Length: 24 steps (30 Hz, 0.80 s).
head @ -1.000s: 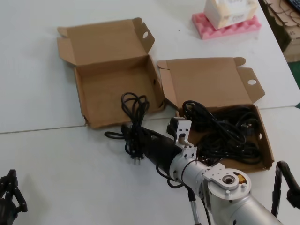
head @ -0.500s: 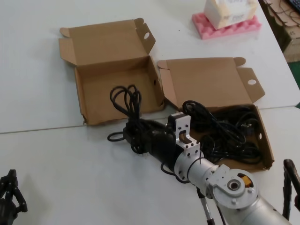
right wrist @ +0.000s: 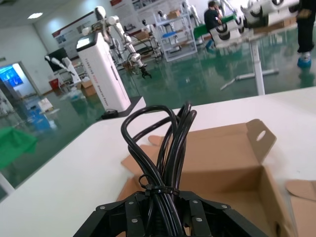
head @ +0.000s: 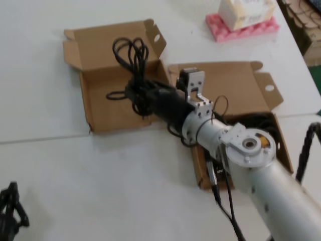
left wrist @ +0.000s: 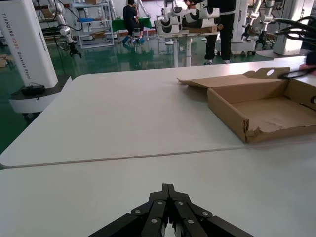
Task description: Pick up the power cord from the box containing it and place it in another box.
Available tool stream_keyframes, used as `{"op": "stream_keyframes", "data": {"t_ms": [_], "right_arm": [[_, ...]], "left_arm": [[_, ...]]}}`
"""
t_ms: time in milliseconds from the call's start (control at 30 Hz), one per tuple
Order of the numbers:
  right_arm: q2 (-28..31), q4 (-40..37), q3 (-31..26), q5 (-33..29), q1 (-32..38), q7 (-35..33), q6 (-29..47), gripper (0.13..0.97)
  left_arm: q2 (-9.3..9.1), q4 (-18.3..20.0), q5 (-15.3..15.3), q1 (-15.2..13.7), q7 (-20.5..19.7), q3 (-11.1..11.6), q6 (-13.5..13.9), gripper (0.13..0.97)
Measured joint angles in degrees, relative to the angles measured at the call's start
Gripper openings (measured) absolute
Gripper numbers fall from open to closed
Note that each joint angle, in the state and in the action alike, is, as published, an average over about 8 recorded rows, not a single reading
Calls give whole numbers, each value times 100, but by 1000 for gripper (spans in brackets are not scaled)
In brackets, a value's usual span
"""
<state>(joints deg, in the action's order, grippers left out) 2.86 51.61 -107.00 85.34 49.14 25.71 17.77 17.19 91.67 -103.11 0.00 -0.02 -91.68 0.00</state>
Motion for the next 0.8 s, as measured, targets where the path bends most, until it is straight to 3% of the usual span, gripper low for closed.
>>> {"op": "stream_keyframes", "data": {"t_ms": [267, 600, 800], "right_arm": [[-225, -1824, -345, 869, 1395, 0, 287, 158], [-281, -3662, -2397, 3058, 2586, 0, 383, 159], [-285, -4069, -3259, 3717, 2830, 0, 423, 160]], "left_arm": [[0, 0, 0, 0, 0, 0, 0, 163], [0, 0, 0, 0, 0, 0, 0, 163], [0, 0, 0, 0, 0, 0, 0, 163]]}}
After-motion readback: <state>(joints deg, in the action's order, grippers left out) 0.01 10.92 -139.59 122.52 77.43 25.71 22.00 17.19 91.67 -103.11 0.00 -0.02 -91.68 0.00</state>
